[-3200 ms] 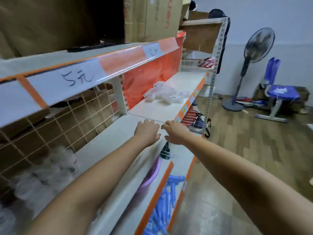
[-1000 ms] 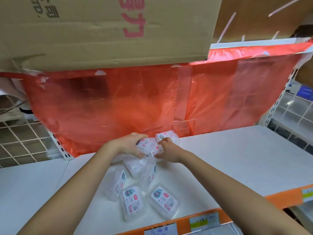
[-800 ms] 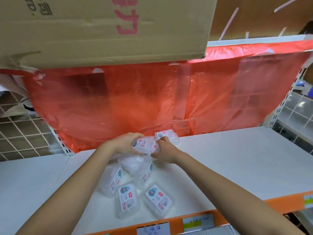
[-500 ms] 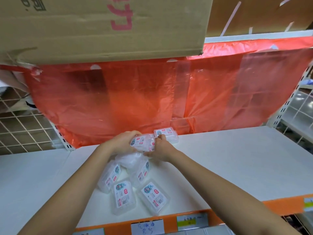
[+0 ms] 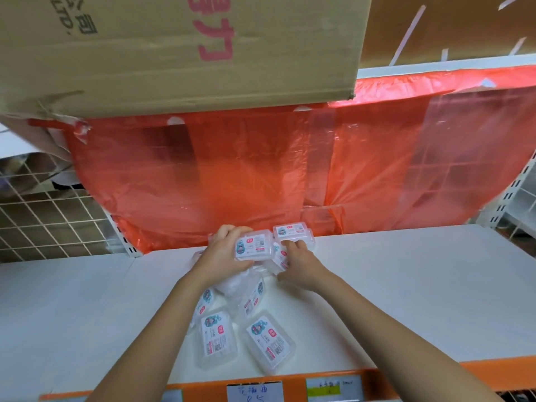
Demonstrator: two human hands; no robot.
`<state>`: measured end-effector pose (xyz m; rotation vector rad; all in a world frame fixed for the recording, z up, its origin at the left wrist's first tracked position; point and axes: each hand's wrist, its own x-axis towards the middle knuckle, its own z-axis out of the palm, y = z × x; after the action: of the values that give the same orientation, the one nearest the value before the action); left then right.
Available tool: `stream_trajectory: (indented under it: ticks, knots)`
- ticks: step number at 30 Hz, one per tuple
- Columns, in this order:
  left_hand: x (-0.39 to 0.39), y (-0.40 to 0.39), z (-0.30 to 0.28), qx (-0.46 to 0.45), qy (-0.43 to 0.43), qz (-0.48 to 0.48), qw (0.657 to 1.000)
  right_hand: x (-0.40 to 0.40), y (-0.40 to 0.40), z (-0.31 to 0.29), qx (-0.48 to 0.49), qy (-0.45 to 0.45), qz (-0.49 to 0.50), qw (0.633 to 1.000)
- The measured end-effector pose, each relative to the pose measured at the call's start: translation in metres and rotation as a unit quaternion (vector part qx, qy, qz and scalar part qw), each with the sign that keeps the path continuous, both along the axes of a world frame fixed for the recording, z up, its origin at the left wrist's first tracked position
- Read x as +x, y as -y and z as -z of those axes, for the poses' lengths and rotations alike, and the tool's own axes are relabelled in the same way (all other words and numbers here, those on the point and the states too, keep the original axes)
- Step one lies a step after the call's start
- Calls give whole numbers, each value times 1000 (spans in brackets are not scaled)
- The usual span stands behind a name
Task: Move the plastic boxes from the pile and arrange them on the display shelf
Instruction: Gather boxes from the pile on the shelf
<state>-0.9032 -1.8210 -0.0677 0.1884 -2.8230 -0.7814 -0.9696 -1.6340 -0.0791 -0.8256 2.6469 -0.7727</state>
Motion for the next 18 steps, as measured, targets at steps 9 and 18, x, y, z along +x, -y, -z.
stream_trajectory:
  ticks: [9, 18]
  knots:
    - [31, -14, -8, 65, -61, -24, 996, 0, -46, -12, -143, 29, -32, 989]
    - [71, -41, -14, 177, -113, -51, 976, 9, -80, -22, -199, 13, -85, 976]
